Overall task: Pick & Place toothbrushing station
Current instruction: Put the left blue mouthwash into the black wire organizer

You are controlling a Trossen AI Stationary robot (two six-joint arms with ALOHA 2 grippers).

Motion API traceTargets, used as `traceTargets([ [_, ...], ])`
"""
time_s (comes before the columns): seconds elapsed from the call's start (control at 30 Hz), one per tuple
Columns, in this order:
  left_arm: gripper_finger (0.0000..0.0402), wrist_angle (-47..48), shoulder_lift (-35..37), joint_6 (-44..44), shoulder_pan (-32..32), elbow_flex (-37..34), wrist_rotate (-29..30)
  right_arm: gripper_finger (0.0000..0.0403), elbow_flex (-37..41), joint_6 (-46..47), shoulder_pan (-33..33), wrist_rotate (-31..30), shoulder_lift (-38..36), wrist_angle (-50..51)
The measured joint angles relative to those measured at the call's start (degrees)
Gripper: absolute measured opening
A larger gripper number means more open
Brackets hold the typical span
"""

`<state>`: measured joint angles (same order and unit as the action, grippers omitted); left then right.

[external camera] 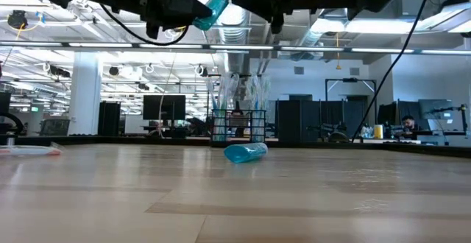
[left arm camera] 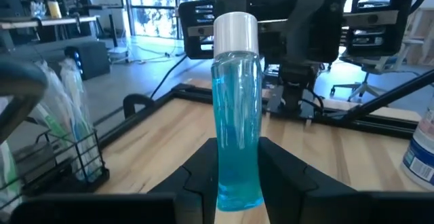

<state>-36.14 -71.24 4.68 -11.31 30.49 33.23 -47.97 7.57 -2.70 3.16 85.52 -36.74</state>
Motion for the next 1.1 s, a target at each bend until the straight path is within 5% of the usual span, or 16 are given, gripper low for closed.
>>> traceTargets([
  [0.67, 0.0081, -7.61, -0.15, -4.47, 0.02, 0.01, -2.13, 0.0131, 0.0, 0.02, 0.0, 0.32, 0.04, -7.0],
  [1.1, 0.0081, -22.29, -9.87, -6.84, 1.16, 0.01, -3.08, 0.0131, 0.0, 0.02, 0.79, 0.37, 0.07, -8.36],
])
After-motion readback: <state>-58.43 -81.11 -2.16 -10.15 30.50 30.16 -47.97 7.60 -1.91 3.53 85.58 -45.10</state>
